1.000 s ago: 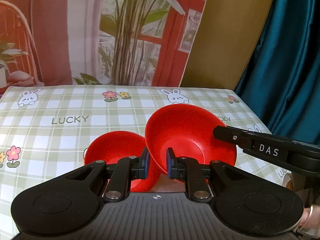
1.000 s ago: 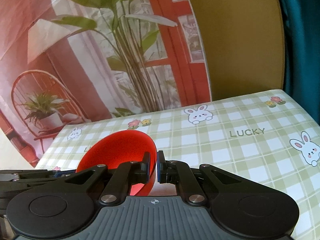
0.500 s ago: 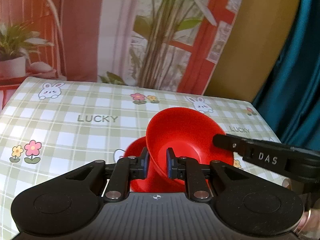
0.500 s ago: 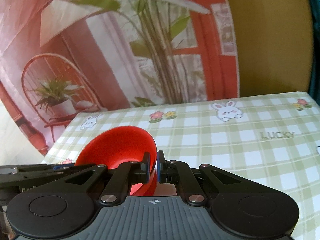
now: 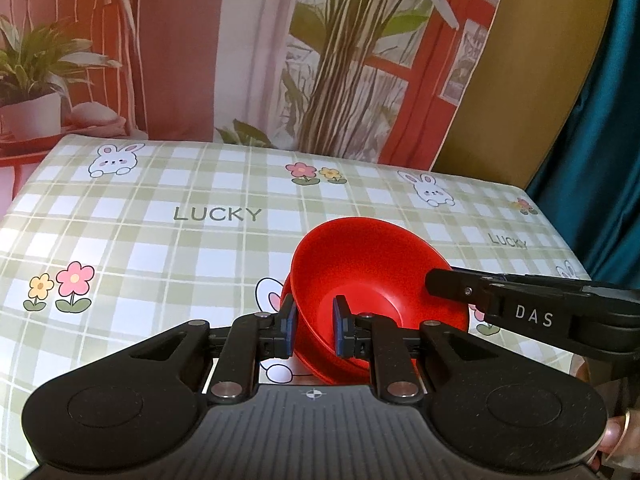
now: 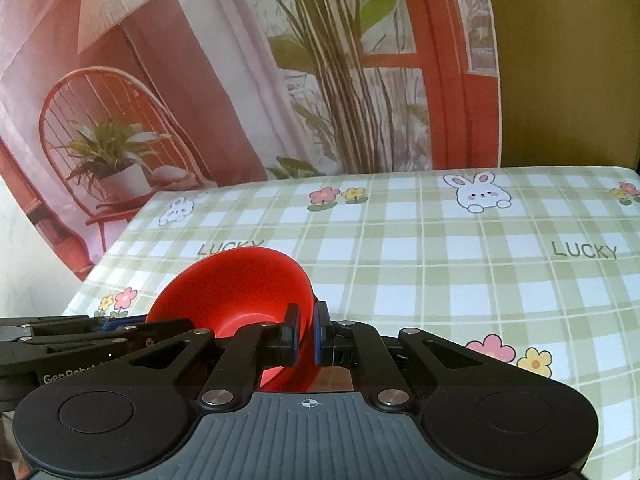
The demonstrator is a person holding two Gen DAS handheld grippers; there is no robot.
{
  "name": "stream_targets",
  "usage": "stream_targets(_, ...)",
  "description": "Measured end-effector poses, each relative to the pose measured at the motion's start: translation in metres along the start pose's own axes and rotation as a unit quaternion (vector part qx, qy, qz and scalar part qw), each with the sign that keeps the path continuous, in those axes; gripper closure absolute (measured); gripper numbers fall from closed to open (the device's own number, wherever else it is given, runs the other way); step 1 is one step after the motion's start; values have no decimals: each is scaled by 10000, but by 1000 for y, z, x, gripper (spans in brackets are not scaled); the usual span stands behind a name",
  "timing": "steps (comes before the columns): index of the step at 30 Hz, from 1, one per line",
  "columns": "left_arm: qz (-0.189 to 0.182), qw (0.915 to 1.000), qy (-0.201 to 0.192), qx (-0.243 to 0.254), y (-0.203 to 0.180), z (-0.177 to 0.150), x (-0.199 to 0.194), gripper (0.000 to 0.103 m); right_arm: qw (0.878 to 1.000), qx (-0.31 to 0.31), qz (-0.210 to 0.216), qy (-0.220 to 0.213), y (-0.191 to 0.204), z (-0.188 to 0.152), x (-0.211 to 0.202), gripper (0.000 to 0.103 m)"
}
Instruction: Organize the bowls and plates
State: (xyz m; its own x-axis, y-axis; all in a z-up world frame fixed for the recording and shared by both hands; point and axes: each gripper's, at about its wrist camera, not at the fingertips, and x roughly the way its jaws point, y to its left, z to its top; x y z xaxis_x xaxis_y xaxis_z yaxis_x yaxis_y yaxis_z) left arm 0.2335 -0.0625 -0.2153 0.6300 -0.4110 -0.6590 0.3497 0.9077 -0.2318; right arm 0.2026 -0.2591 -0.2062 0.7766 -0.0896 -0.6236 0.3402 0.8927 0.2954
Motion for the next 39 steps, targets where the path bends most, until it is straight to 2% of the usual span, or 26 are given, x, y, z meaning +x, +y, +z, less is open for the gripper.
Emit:
stream_targets(19, -33, 10000, 65, 68, 1, -4, 4, 82, 9999, 43, -16, 129, -7, -7, 7, 94)
stream_targets(22, 27, 10000, 33, 39, 4, -4, 2, 74, 9999, 77, -16, 131, -9, -7, 8, 94)
stream_targets(30, 90, 9991, 71, -411, 20, -11, 10, 73, 9997, 156, 31, 174, -12, -9, 13, 93)
stream_targets(39, -190, 9931, 88, -1153, 30, -26, 18, 73, 9989, 310, 173, 309, -15, -10, 22, 93)
